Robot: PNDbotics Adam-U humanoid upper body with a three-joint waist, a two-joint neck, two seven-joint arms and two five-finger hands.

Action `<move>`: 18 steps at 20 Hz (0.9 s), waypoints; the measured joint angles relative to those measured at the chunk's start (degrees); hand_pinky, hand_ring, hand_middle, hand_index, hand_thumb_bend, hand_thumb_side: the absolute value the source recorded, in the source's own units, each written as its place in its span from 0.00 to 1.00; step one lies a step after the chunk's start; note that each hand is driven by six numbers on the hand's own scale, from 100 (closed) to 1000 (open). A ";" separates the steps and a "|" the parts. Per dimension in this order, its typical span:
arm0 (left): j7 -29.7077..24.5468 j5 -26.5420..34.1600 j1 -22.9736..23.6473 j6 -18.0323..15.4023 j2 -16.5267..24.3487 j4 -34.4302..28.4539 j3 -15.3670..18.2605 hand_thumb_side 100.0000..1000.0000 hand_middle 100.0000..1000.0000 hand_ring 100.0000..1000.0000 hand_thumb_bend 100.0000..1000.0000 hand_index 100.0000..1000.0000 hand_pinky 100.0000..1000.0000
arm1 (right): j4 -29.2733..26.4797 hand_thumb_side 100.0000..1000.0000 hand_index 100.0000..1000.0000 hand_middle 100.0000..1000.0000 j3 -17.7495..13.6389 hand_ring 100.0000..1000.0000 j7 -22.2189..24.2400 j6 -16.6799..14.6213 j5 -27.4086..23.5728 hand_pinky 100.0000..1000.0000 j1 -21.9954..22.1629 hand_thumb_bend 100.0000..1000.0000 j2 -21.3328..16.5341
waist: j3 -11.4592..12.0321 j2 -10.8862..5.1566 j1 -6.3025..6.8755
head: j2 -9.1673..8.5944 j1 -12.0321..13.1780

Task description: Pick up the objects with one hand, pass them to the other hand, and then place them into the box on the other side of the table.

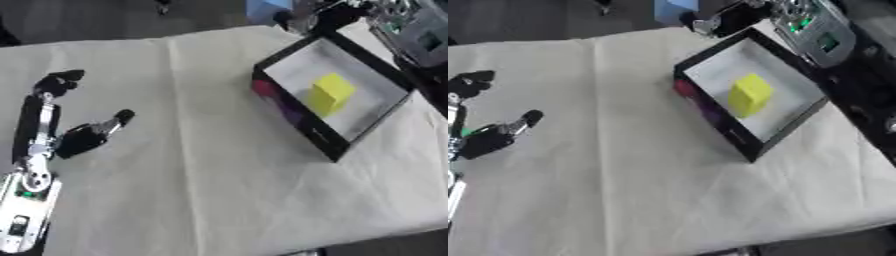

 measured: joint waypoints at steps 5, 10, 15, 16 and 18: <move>0.52 0.82 0.34 0.30 1.07 -0.98 0.37 0.38 0.71 0.75 0.71 0.80 0.84 | -0.07 0.00 0.55 0.38 -2.22 0.58 -2.30 -1.14 1.81 0.82 6.01 0.00 -2.49 | -0.09 0.00 0.07 | 0.00 -2.15; 0.78 1.56 0.72 0.54 1.30 -1.87 0.39 0.39 0.72 0.75 0.70 0.80 0.84 | 0.43 0.00 0.55 0.39 -3.81 0.59 -3.32 -1.16 4.22 0.82 9.53 0.00 -2.72 | -0.34 0.00 0.77 | 0.00 -2.75; 1.45 1.95 0.96 1.18 1.27 -2.02 0.72 0.39 0.72 0.75 0.70 0.80 0.84 | 3.46 0.00 0.58 0.43 -4.40 0.63 -4.95 -2.53 8.85 0.81 9.94 0.03 -2.62 | -0.45 0.00 0.81 | 0.00 -3.18; 1.56 2.00 0.96 1.25 1.26 -2.02 0.72 0.39 0.72 0.75 0.69 0.80 0.84 | 4.32 0.00 0.59 0.44 -4.42 0.67 -5.43 -3.16 10.33 0.81 9.94 0.11 -2.48 | -0.46 0.00 0.81 | 0.00 -3.21; 1.75 2.05 0.96 1.28 1.24 -2.03 0.73 0.39 0.72 0.75 0.69 0.80 0.84 | 5.99 0.00 0.60 0.46 -4.51 0.70 -7.08 -4.91 13.89 0.83 9.95 0.18 -2.31 | -0.46 0.00 0.81 | 0.00 -3.05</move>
